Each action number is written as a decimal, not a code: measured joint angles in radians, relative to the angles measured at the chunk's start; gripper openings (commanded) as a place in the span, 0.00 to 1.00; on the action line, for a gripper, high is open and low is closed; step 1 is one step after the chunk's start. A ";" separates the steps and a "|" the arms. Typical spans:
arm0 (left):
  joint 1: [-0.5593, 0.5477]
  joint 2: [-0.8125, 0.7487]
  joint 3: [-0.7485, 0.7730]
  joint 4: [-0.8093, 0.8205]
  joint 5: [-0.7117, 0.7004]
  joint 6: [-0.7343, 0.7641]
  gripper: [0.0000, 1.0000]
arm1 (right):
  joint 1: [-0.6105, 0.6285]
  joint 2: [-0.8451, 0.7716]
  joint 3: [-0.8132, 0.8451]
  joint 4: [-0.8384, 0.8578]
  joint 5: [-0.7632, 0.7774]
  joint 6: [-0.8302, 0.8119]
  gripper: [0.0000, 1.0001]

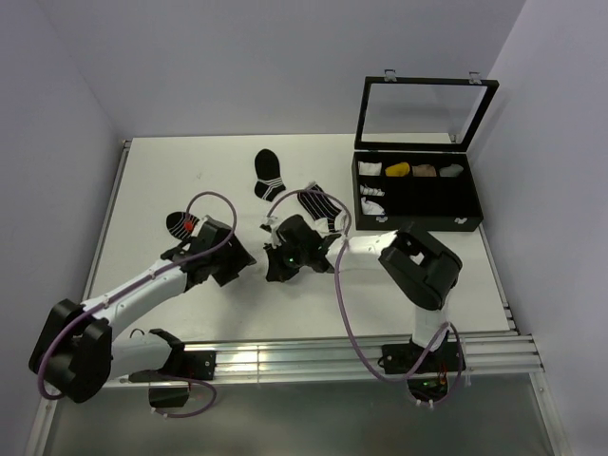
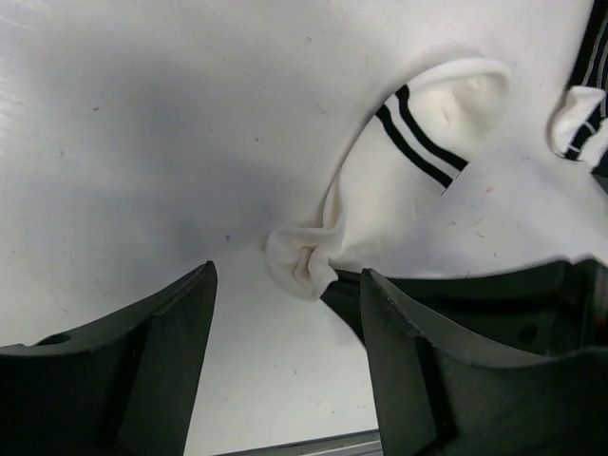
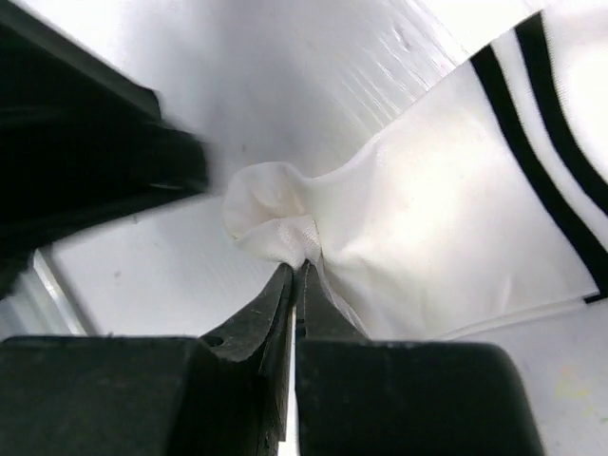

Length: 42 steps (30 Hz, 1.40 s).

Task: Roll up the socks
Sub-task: Roll the sock at the center of the board.

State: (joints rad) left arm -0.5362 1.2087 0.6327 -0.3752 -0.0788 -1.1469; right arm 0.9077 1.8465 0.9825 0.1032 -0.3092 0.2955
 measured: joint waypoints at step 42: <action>-0.037 0.101 -0.249 0.539 0.110 -0.053 0.45 | -0.257 0.220 0.018 0.174 -0.563 0.524 0.01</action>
State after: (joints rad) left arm -0.5732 1.3094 0.3836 0.1635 0.0311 -1.1995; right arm 0.6502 2.0670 1.0000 0.2771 -0.8726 0.8192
